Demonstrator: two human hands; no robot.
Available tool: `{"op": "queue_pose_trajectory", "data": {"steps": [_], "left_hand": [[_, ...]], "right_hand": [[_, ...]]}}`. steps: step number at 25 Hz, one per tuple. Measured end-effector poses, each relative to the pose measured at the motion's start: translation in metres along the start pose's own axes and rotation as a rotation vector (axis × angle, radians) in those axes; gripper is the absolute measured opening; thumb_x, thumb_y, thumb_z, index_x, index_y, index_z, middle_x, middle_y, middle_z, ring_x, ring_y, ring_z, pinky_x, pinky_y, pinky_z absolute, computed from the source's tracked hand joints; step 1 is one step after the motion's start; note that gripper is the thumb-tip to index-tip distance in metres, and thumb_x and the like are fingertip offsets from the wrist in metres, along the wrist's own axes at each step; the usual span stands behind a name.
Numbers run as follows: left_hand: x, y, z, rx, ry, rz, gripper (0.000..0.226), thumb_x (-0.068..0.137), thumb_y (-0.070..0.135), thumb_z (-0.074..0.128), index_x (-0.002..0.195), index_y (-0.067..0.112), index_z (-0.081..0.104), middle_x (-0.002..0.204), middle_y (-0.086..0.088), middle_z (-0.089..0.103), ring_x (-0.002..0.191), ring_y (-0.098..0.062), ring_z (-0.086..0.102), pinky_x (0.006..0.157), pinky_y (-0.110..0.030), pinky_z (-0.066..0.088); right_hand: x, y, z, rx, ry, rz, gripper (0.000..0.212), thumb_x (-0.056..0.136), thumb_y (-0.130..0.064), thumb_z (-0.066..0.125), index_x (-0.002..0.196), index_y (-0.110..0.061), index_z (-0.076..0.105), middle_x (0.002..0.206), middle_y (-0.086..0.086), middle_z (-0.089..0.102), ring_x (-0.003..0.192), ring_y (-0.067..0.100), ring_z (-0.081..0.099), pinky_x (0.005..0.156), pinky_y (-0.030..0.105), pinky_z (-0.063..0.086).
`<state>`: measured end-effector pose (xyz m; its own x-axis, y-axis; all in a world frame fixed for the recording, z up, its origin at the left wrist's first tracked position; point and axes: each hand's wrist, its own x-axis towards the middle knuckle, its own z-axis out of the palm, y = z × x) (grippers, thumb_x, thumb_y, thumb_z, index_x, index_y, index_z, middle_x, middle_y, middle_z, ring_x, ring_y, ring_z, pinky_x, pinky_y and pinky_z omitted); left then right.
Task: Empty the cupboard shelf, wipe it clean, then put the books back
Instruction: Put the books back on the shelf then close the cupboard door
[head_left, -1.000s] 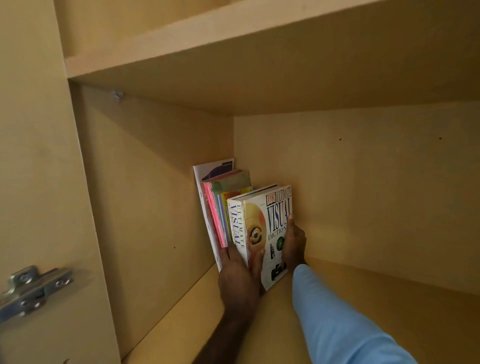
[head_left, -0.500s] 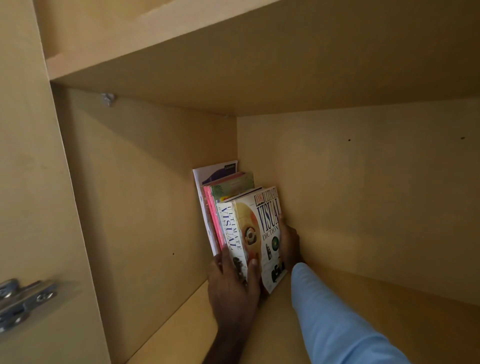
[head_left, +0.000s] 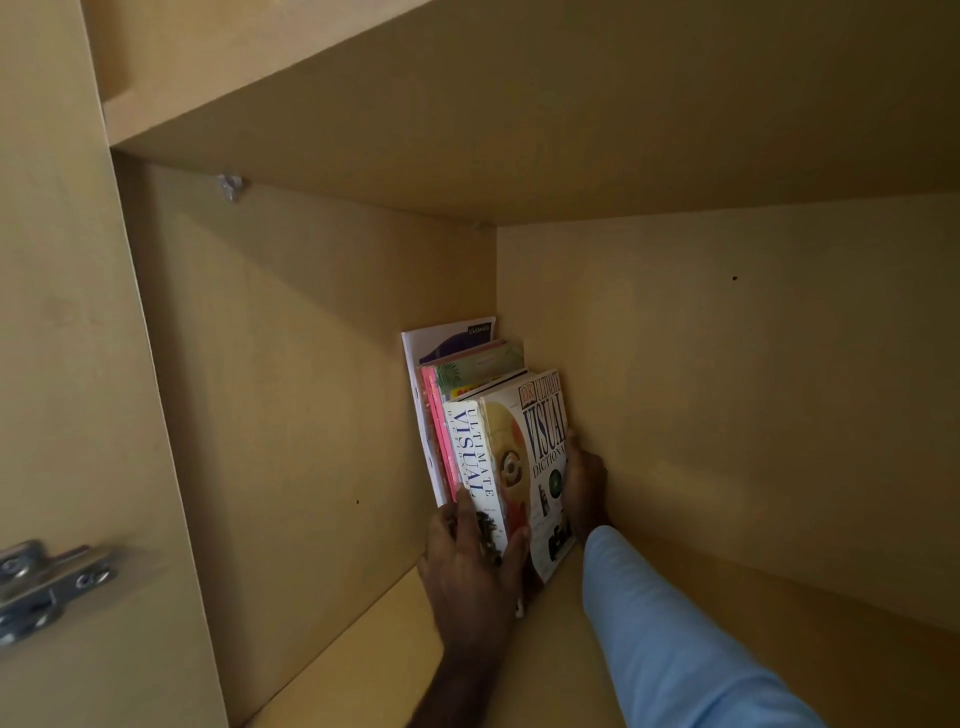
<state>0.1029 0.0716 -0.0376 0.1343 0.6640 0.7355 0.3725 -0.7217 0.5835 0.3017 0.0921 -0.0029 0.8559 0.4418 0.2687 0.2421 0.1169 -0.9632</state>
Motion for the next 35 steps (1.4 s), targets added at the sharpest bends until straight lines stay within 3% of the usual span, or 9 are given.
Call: {"op": "queue_pose_trajectory", "data": {"steps": [4, 7, 10, 17, 20, 22, 27, 31, 35], "left_hand": [[-0.001, -0.002, -0.001, -0.004, -0.025, 0.003, 0.083, 0.084, 0.068, 0.051, 0.148, 0.016, 0.041, 0.125, -0.011, 0.054, 0.108, -0.031, 0.060, 0.088, -0.046, 0.049], [-0.002, -0.001, -0.006, -0.062, -0.052, 0.002, 0.086, 0.085, 0.069, 0.052, 0.151, 0.017, 0.037, 0.129, -0.011, 0.051, 0.111, -0.030, 0.058, 0.088, -0.048, 0.053], [-0.006, -0.001, -0.012, -0.176, -0.064, -0.012, 0.083, 0.088, 0.063, 0.050, 0.154, 0.015, 0.036, 0.131, -0.012, 0.050, 0.116, -0.029, 0.056, 0.090, -0.048, 0.054], [-0.010, -0.003, -0.021, -0.297, -0.116, -0.043, 0.065, 0.093, 0.038, 0.051, 0.150, 0.008, 0.044, 0.128, -0.016, 0.053, 0.118, -0.029, 0.056, 0.098, -0.034, 0.047], [-0.007, -0.013, -0.025, -0.343, -0.196, -0.029, 0.055, 0.097, 0.013, 0.049, 0.152, 0.012, 0.042, 0.117, -0.015, 0.053, 0.108, -0.028, 0.058, 0.094, -0.032, 0.046], [-0.004, -0.020, -0.026, -0.332, -0.234, -0.026, 0.057, 0.097, 0.002, 0.051, 0.152, 0.014, 0.042, 0.110, -0.016, 0.055, 0.102, -0.029, 0.058, 0.092, -0.036, 0.048], [-0.006, -0.026, -0.024, -0.336, -0.286, -0.035, 0.056, 0.096, 0.001, 0.056, 0.150, 0.013, 0.044, 0.112, -0.017, 0.058, 0.105, -0.031, 0.059, 0.095, -0.036, 0.049], [-0.006, -0.027, -0.025, -0.337, -0.293, -0.030, 0.057, 0.096, 0.001, 0.057, 0.150, 0.012, 0.044, 0.117, -0.017, 0.059, 0.109, -0.030, 0.060, 0.094, -0.024, 0.042], [-0.009, -0.020, -0.031, -0.311, -0.331, -0.023, 0.059, 0.099, 0.007, 0.054, 0.155, 0.012, 0.036, 0.133, -0.018, 0.053, 0.122, -0.029, 0.055, 0.103, -0.027, 0.040]], "right_hand": [[-0.016, -0.001, -0.001, -0.196, 0.139, -0.198, 0.054, 0.107, -0.045, 0.033, 0.069, -0.015, 0.059, 0.067, 0.001, 0.063, 0.061, 0.021, 0.060, 0.058, 0.032, 0.045], [-0.028, 0.001, -0.004, -0.337, 0.279, -0.278, 0.051, 0.102, -0.045, 0.028, 0.096, -0.010, 0.065, 0.091, 0.009, 0.067, 0.084, 0.030, 0.062, 0.072, 0.036, 0.047], [-0.062, 0.003, -0.001, -0.484, 0.356, -0.265, 0.030, 0.101, -0.034, 0.043, 0.115, -0.013, 0.060, 0.112, 0.012, 0.062, 0.103, 0.034, 0.058, 0.086, 0.044, 0.048], [-0.126, -0.011, -0.011, -0.309, 0.030, -0.071, 0.047, 0.100, -0.047, 0.050, 0.140, -0.024, 0.051, 0.137, 0.010, 0.052, 0.129, 0.031, 0.048, 0.108, 0.040, 0.039], [-0.145, -0.014, -0.025, -0.288, -0.147, -0.176, 0.069, 0.088, -0.062, 0.060, 0.147, -0.030, 0.043, 0.148, 0.000, 0.044, 0.138, 0.018, 0.040, 0.113, 0.035, 0.033], [-0.155, -0.011, -0.029, -0.311, -0.234, -0.235, 0.082, 0.083, -0.057, 0.071, 0.152, -0.031, 0.036, 0.154, -0.009, 0.040, 0.141, 0.008, 0.034, 0.116, 0.032, 0.030], [-0.164, -0.001, -0.020, -0.351, -0.216, -0.260, 0.085, 0.088, -0.043, 0.073, 0.158, -0.033, 0.026, 0.162, -0.010, 0.032, 0.150, 0.011, 0.028, 0.123, 0.038, 0.028], [-0.167, 0.001, -0.015, -0.375, -0.223, -0.238, 0.081, 0.093, -0.036, 0.067, 0.159, -0.038, 0.020, 0.165, -0.010, 0.026, 0.153, 0.015, 0.021, 0.124, 0.038, 0.023], [-0.167, 0.007, -0.011, -0.416, -0.247, -0.225, 0.081, 0.097, -0.041, 0.059, 0.159, -0.044, 0.007, 0.169, -0.003, 0.016, 0.156, 0.018, 0.011, 0.124, 0.049, 0.023]]}}
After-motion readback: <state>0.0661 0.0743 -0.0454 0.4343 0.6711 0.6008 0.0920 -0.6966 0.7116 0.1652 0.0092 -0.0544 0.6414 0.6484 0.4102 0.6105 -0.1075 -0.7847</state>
